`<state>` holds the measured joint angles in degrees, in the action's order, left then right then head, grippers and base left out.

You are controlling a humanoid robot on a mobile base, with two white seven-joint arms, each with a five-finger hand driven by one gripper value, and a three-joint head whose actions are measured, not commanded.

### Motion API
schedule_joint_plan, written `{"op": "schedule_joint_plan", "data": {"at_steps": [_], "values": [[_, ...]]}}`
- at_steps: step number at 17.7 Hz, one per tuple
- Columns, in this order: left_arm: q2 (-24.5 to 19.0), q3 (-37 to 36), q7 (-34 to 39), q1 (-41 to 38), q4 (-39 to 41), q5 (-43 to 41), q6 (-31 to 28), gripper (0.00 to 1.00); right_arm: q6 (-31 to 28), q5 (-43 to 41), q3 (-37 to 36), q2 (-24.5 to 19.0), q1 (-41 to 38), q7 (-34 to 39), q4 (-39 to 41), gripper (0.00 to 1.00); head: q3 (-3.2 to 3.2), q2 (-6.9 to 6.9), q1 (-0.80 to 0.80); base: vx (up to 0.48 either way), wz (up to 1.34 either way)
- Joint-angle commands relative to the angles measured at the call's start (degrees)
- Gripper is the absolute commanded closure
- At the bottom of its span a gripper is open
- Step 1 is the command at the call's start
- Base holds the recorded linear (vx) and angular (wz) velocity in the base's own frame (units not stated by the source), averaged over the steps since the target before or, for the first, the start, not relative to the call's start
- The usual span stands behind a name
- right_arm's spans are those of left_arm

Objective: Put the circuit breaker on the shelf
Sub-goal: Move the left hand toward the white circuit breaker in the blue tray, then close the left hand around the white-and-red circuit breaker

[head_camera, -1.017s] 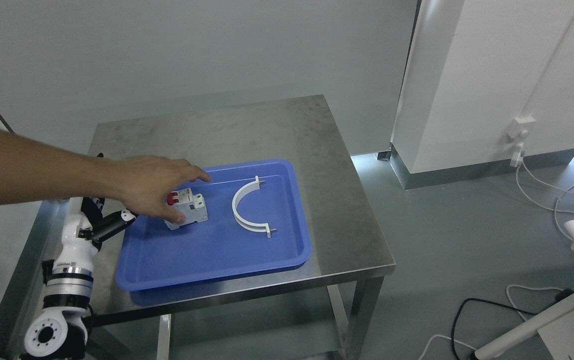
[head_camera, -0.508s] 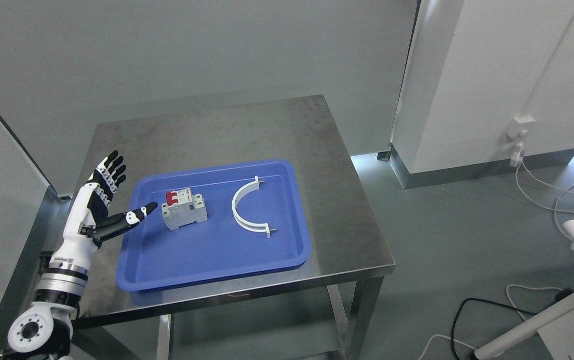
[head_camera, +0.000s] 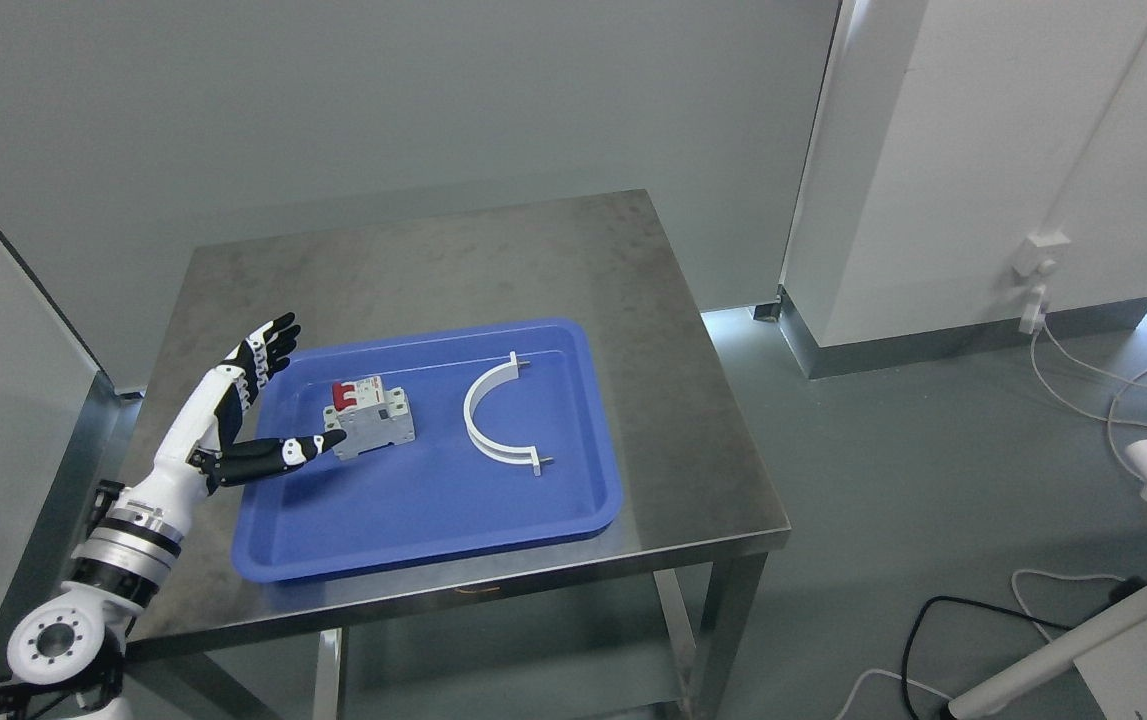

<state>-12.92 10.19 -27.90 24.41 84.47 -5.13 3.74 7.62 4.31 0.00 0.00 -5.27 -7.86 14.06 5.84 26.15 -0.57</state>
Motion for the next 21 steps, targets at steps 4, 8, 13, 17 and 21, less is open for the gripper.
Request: {"op": "schedule_joint_plan", "data": {"at_steps": [4, 8, 13, 17, 21], "values": [[-1.23, -4.21, -2.33, 2.57, 0.17, -7.44, -4.97, 0.10, -12.10, 0.00, 1.14, 1.00, 0.00, 0.04, 0.00, 0.00, 0.00, 0.00, 0.00, 0.000, 0.00], [-0.61, -5.79, -2.42, 3.54, 0.17, -7.44, -6.99, 0.15, -12.10, 0.00, 1.14, 1.00, 0.00, 0.04, 0.00, 0.00, 0.00, 0.00, 0.00, 0.000, 0.00], [2.64, -6.41, -6.11, 3.46, 0.34, -7.62, -6.99, 0.35, -12.10, 0.00, 1.14, 1.00, 0.00, 0.04, 0.00, 0.00, 0.00, 0.00, 0.00, 0.000, 0.00], [2.11, -5.88, -6.11, 3.37, -0.18, -7.88, -6.64, 0.50, -12.10, 0.00, 1.14, 1.00, 0.00, 0.04, 0.00, 0.00, 0.00, 0.00, 0.00, 0.000, 0.00], [2.29, -2.81, -6.37, 3.10, -0.71, -7.88, -1.30, 0.88, -12.10, 0.00, 1.14, 1.00, 0.00, 0.04, 0.00, 0.00, 0.00, 0.00, 0.00, 0.000, 0.00]]}}
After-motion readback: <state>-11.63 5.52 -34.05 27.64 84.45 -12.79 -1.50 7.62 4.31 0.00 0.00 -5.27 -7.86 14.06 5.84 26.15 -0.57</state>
